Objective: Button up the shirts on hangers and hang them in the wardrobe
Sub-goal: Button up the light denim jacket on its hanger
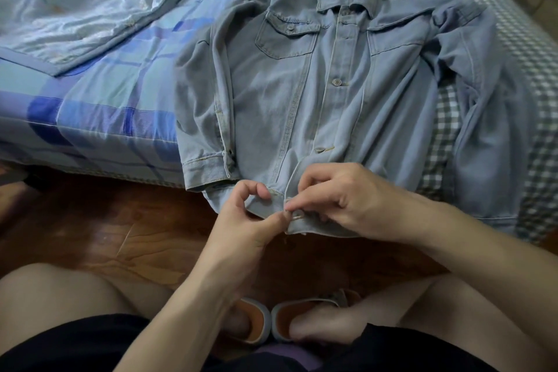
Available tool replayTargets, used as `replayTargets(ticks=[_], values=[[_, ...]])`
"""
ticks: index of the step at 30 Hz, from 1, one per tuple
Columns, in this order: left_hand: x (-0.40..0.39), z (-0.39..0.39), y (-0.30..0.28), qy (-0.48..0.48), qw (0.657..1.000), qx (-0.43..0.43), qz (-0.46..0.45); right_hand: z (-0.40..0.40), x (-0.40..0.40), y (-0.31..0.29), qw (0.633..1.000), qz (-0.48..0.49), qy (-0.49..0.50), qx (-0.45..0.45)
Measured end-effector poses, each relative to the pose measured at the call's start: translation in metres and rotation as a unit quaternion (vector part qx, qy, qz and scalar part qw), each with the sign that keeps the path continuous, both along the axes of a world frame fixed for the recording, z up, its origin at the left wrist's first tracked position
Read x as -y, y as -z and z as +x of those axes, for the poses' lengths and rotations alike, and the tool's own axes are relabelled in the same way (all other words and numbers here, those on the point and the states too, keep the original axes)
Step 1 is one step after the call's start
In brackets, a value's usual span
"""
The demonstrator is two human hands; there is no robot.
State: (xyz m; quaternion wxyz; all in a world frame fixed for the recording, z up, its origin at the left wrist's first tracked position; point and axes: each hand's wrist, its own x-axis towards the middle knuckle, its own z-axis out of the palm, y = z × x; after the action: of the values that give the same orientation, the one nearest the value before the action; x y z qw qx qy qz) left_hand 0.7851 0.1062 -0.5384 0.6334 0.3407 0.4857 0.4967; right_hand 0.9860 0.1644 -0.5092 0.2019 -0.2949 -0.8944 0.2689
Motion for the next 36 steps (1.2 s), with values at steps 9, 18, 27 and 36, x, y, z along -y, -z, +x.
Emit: replayTargets(ticks=[9,18,27,36], values=[[0.008,0.013,-0.001,-0.026,0.995,0.095,-0.024,0.002,-0.011,0.005,0.928,0.353,-0.098,0.07],[0.001,-0.001,0.004,0.018,0.995,0.102,-0.002,0.005,-0.01,0.016,0.886,0.442,-0.126,0.064],[0.001,-0.003,0.013,0.04,0.996,0.082,-0.024,0.007,-0.006,0.021,0.885,0.439,-0.133,0.076],[0.006,0.004,0.003,0.053,0.985,0.154,-0.056,0.005,-0.003,0.015,0.878,0.459,-0.112,0.085]])
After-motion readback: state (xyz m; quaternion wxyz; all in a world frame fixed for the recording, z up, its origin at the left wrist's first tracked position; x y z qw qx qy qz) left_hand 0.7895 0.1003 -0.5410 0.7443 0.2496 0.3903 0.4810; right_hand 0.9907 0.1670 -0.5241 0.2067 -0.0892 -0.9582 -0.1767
